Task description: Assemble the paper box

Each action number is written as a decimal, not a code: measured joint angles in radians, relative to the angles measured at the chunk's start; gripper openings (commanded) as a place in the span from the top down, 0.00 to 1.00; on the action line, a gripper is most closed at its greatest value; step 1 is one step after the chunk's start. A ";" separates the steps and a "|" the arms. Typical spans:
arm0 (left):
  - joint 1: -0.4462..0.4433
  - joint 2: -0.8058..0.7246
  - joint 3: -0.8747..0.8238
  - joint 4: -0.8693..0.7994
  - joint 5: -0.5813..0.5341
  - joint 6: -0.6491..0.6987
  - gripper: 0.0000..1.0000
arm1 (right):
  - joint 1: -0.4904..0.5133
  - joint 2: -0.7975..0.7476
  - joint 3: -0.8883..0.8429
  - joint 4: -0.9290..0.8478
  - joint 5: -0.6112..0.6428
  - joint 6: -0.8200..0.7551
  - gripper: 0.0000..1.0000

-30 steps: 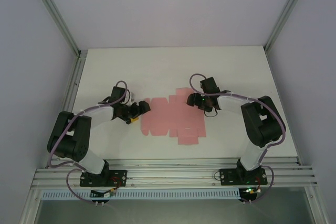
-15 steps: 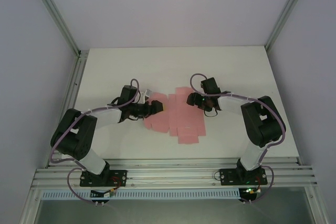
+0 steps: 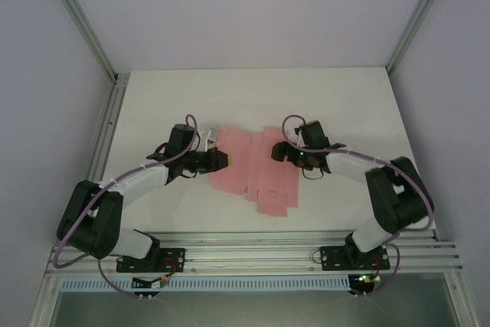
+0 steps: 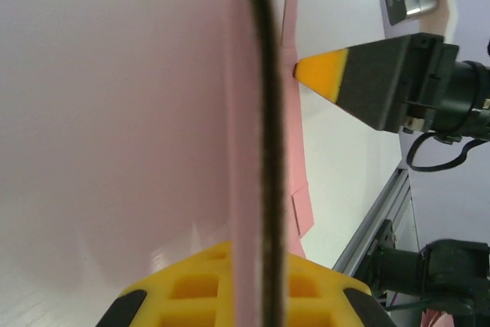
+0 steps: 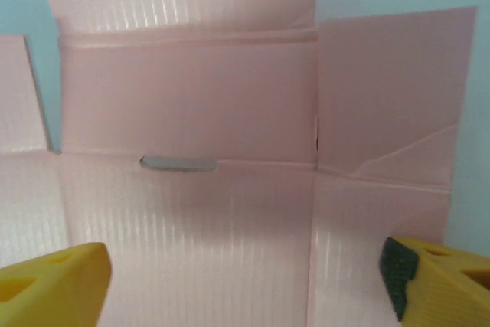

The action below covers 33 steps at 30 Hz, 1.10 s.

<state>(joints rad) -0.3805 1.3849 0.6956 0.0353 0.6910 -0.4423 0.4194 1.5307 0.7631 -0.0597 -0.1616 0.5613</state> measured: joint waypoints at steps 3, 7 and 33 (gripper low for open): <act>-0.001 -0.065 -0.026 0.052 0.026 0.018 1.00 | -0.034 -0.167 -0.071 -0.002 -0.036 -0.030 0.00; -0.001 -0.178 -0.073 0.172 0.077 0.018 1.00 | -0.167 -0.404 -0.217 0.057 -0.132 -0.054 0.00; -0.001 -0.525 -0.224 0.381 0.009 -0.055 1.00 | -0.269 -0.747 -0.379 0.386 -0.669 -0.091 1.00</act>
<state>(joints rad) -0.3813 0.8600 0.4721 0.4160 0.6998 -0.4969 0.1505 0.7834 0.3843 0.3267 -0.8307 0.4706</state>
